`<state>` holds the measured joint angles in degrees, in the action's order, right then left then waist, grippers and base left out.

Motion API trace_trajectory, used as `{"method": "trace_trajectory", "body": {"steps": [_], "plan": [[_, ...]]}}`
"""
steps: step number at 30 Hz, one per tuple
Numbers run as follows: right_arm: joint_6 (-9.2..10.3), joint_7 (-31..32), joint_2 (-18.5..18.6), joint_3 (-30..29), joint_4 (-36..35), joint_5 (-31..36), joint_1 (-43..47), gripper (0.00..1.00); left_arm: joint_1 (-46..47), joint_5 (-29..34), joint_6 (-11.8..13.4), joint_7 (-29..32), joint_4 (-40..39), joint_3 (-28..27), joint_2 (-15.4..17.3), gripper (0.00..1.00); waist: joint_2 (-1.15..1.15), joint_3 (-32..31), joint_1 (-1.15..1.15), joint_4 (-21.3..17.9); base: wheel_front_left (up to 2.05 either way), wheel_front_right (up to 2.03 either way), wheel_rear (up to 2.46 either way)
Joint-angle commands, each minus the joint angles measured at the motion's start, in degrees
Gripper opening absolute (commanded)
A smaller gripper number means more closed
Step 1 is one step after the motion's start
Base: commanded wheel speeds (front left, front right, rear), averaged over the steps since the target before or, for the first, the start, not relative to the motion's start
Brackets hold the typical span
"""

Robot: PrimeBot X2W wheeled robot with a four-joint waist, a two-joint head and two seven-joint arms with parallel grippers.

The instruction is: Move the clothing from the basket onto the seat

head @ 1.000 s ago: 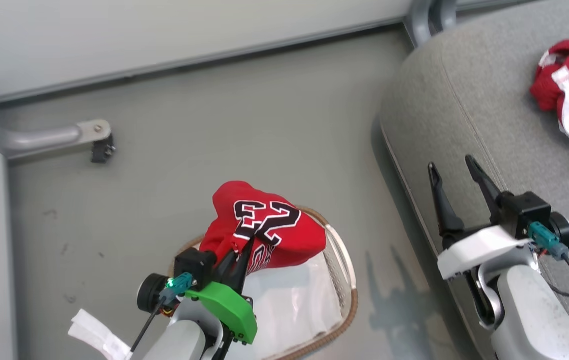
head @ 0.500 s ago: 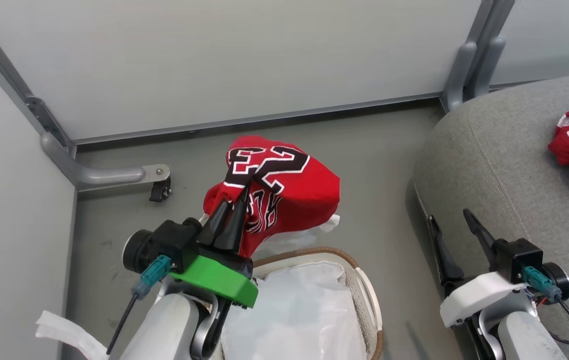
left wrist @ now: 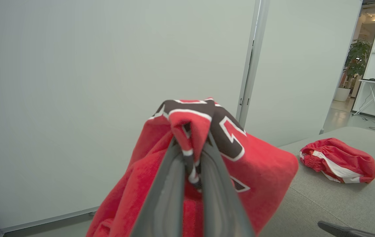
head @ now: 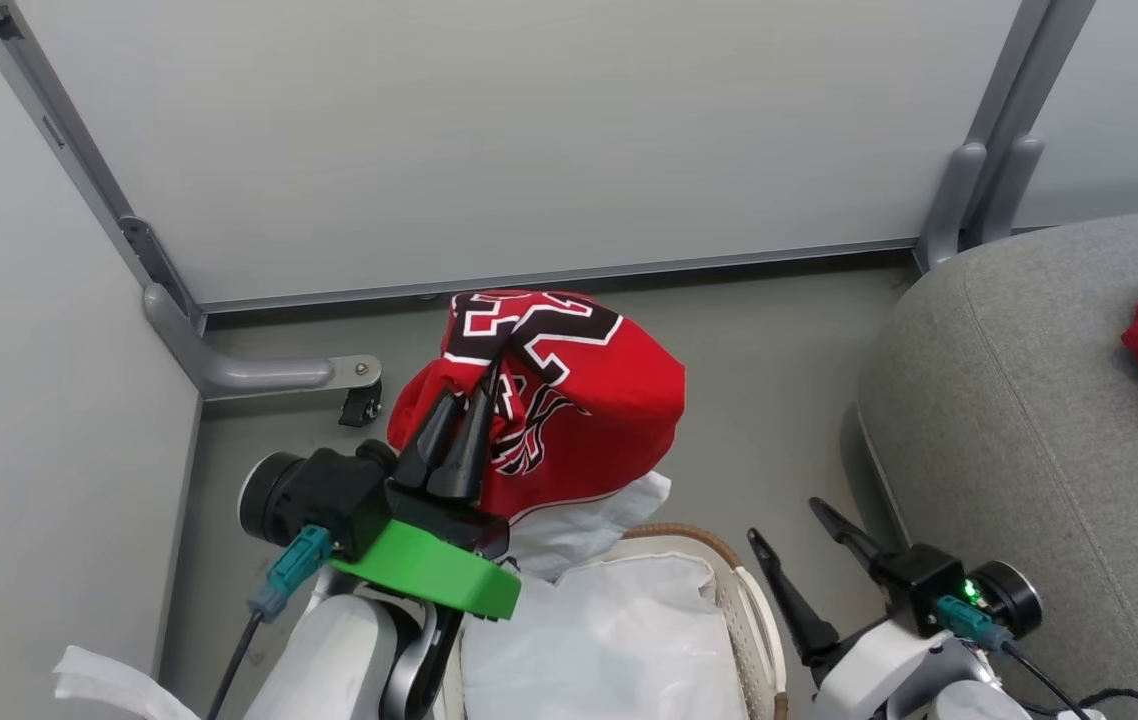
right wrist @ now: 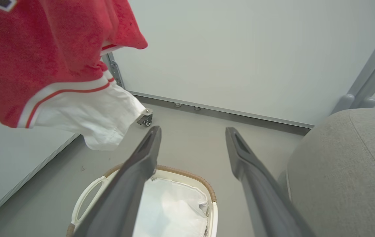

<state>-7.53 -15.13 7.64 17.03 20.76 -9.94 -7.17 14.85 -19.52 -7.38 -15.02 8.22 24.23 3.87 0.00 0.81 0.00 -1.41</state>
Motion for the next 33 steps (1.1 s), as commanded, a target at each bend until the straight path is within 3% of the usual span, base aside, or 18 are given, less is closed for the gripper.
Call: {"method": "trace_trajectory", "body": {"steps": [1,5,10,15,21,22,23,24,33], "plan": [[0.08,-0.02,1.59,3.60,-0.53,-1.31,-1.96,1.00,-0.59,0.61,-0.17,-0.22,-0.34,0.14,-0.21,0.00,0.00,0.23,0.00,0.41,0.00,0.00,0.00],[0.08,-0.01,5.78,12.98,-1.95,-4.77,-6.90,1.00,0.10,0.44,-0.17,-0.22,-0.67,0.84,-0.29,0.00,0.00,1.00,0.00,1.15,0.00,0.00,0.00],[0.07,-0.02,8.54,19.85,-2.01,-7.18,-14.30,1.00,1.18,0.03,-0.17,-0.22,-0.78,2.24,-0.29,0.00,0.00,2.03,0.00,2.13,0.00,0.00,0.00],[0.08,-0.01,8.43,25.35,0.45,-9.24,-20.37,1.00,1.96,-0.54,-0.17,-0.22,-0.49,4.45,-0.38,0.00,0.00,2.82,0.00,3.48,0.00,0.00,0.00],[0.07,-0.01,5.41,27.67,4.36,-9.87,-24.19,0.99,3.28,-1.50,-0.17,-0.22,0.01,6.81,-0.58,0.00,0.00,3.53,0.00,5.42,0.00,0.00,0.00],[0.08,-0.01,4.87,27.99,5.02,-9.82,-24.32,0.62,3.51,-1.62,-0.17,-0.22,0.11,6.97,-0.60,0.00,0.00,3.63,0.00,5.73,0.00,0.00,0.00],[0.07,-0.01,4.46,27.86,5.39,-9.69,-24.56,0.38,3.71,-1.72,-0.18,-0.22,0.14,7.22,-0.61,0.00,0.00,3.75,0.00,5.99,0.00,0.00,0.00],[0.07,-0.01,4.05,27.52,5.98,-9.38,-24.66,0.00,3.85,-1.91,-0.18,-0.22,0.17,7.48,-0.66,0.00,0.00,3.87,0.00,6.32,0.00,0.00,0.00],[0.07,-0.01,1.64,26.54,9.52,-9.41,-22.37,0.00,4.05,-2.52,-0.18,-0.22,0.48,7.80,-0.85,0.00,0.00,4.16,0.00,7.31,0.00,0.00,0.00]]}}
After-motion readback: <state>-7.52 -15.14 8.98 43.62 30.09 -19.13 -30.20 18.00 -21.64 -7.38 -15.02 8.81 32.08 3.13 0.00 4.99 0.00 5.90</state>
